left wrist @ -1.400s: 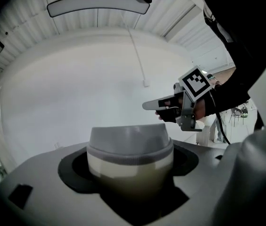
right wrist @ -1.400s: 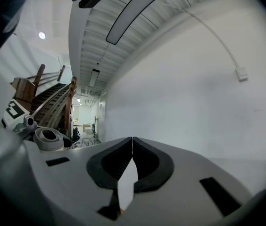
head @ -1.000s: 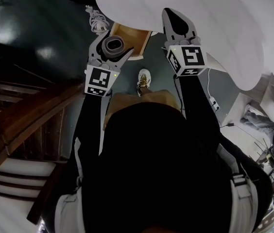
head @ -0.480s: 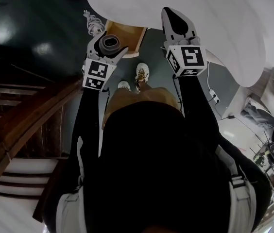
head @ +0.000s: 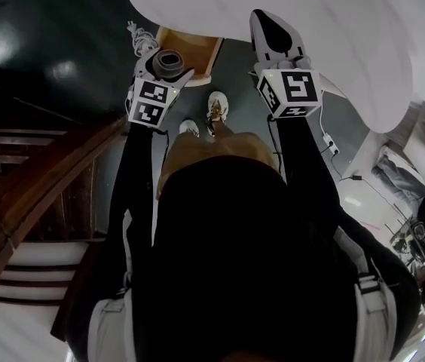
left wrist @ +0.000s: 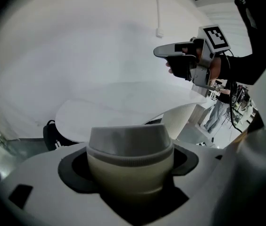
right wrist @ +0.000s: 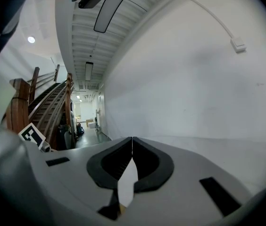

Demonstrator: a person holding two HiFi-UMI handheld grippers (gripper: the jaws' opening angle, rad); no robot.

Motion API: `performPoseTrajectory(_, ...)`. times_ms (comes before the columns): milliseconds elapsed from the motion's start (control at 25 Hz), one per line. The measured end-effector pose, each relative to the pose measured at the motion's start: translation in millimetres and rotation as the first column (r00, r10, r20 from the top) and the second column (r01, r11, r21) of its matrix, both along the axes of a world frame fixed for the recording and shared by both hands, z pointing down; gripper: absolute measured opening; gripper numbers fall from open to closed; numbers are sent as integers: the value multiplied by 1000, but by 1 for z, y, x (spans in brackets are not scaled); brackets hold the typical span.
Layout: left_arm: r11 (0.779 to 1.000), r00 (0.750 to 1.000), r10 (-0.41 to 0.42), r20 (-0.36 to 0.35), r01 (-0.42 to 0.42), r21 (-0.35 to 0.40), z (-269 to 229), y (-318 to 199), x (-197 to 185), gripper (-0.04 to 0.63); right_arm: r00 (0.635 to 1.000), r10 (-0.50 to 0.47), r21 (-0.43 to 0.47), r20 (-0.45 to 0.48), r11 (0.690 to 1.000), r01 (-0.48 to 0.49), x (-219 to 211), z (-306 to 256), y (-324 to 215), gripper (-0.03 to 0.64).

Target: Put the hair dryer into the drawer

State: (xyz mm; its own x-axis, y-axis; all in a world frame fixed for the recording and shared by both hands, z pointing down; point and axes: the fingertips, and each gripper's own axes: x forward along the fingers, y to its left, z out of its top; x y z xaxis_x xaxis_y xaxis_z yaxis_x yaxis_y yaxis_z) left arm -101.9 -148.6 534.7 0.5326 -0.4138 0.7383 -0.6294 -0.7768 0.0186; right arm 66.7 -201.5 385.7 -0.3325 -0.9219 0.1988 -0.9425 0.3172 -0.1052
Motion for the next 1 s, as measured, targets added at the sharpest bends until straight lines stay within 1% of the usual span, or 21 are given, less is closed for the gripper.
performPoseTrajectory(80, 999, 1000, -7, 11, 7, -37, 8, 1, -1, 402, 1000, -3, -6, 3, 1000, 3, -1, 2, 1, 26)
performPoseTrajectory(160, 998, 1000, 4, 19, -2, -70, 17, 3, -1, 402, 1000, -5, -10, 5, 1000, 6, -1, 3, 3, 26)
performPoseTrajectory(320, 989, 996, 73, 44, -67, -129, 33, 11, 3, 402, 1000, -3, -18, 3, 1000, 3, -1, 6, 6, 26)
performPoseTrajectory(440, 980, 992, 111, 61, -99, -175, 46, 13, 6, 402, 1000, 1, -23, -1, 1000, -1, 1, 7, 7, 26)
performPoseTrajectory(520, 973, 989, 138, 58, -124, -197, 49, 14, 10, 402, 1000, 5, -26, -6, 1000, -5, 2, 8, 8, 27)
performPoseTrajectory(640, 962, 979, 193, 58, -177, -209, 55, 16, 14, 402, 1000, 7, -32, -11, 999, -7, 2, 9, 10, 26)
performPoseTrajectory(760, 950, 970, 230, 75, -207, -236, 58, 19, 16, 402, 1000, 6, -38, -17, 999, -7, 1, 10, 13, 26)
performPoseTrajectory(840, 940, 965, 253, 72, -227, -256, 61, 23, 18, 402, 1000, 6, -43, -23, 999, -7, 1, 12, 16, 26)
performPoseTrajectory(920, 927, 955, 288, 66, -260, -269, 64, 29, 19, 402, 1000, 9, -49, -30, 999, -10, 1, 14, 19, 26)
performPoseTrajectory(1000, 913, 940, 333, 71, -303, -271, 67, 33, 21, 402, 999, 15, -54, -35, 998, -17, 2, 16, 21, 26)
